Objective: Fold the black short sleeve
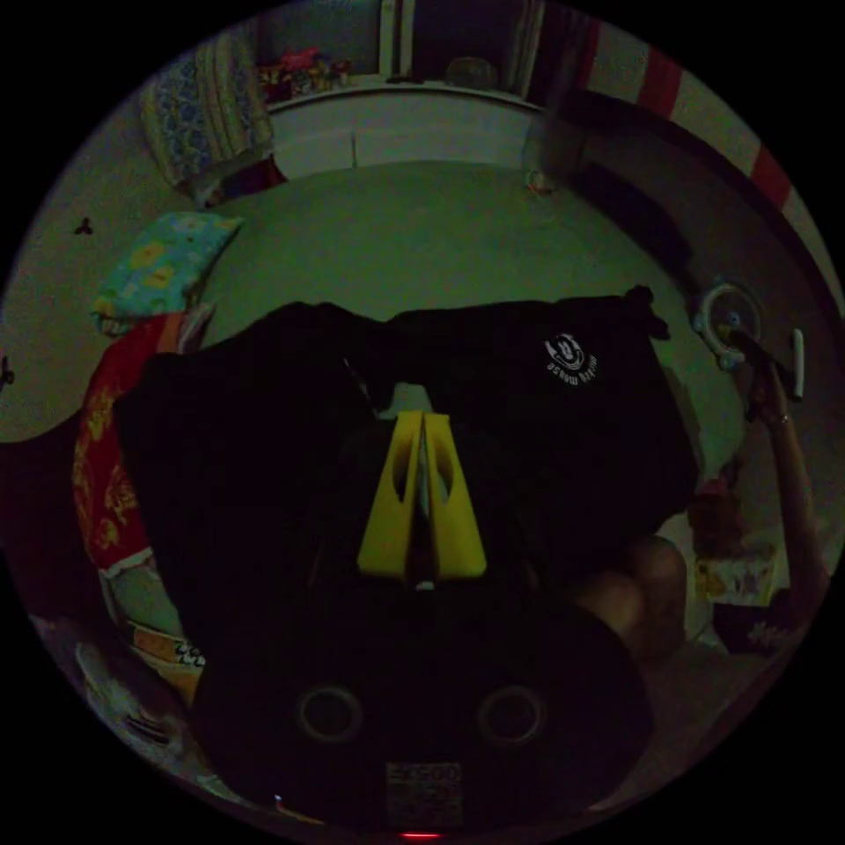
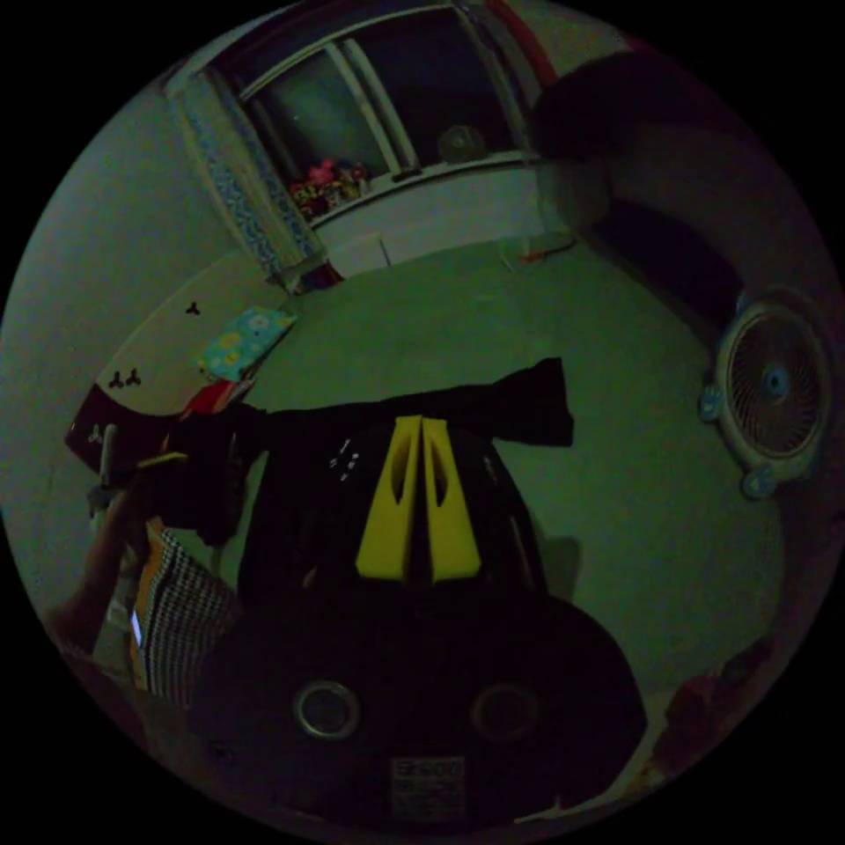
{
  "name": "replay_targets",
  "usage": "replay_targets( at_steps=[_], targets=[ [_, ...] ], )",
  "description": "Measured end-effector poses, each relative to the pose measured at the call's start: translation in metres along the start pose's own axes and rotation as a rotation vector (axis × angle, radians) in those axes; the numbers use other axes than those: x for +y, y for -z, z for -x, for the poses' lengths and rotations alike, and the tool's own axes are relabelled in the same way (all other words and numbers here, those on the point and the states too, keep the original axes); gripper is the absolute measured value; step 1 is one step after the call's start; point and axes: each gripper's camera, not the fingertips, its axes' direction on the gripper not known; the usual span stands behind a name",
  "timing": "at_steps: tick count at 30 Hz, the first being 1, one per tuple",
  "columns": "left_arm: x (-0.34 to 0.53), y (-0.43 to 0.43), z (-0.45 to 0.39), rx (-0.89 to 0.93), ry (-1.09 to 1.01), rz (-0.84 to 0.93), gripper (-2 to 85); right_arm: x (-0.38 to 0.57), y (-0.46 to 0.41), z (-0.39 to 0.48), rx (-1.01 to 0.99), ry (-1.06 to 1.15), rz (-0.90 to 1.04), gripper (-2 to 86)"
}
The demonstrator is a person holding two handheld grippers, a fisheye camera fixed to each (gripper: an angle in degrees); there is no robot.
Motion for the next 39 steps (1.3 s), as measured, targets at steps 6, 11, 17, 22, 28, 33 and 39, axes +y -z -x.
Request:
replay_targets(
  at_steps=[6, 11, 17, 22, 28, 33, 39],
  targets=[
    [0.023, 0.102, -0.011, -0.017, -0.014, -0.096, -0.4, 0.0, 0.091, 0.066, 0.064, 0.178, -0.014, -1.0],
    [0.041, 0.153, -0.028, -0.02, -0.049, -0.111, -0.4, 0.006, 0.157, 0.121, 0.128, 0.293, -0.005, -1.0],
    [0.055, 0.18, -0.054, 0.004, -0.092, -0.065, -0.4, 0.01, 0.193, 0.166, 0.19, 0.328, 0.046, -1.0],
    [0.053, 0.192, -0.084, -0.077, -0.176, 0.056, -0.3, 0.024, 0.189, 0.207, 0.271, 0.46, 0.113, -1.0],
    [0.053, 0.197, -0.109, -0.07, -0.236, 0.048, -0.1, 0.031, 0.165, 0.206, 0.128, 0.408, 0.017, -1.0],
    [0.046, 0.172, -0.113, -0.004, -0.217, -0.036, 0.9, 0.03, 0.111, 0.165, 0.072, 0.254, 0.026, -0.8],
    [0.019, 0.114, -0.113, 0.025, -0.184, -0.063, 2.7, 0.013, 0.039, 0.141, 0.147, 0.217, 0.099, 0.4]
  ],
)
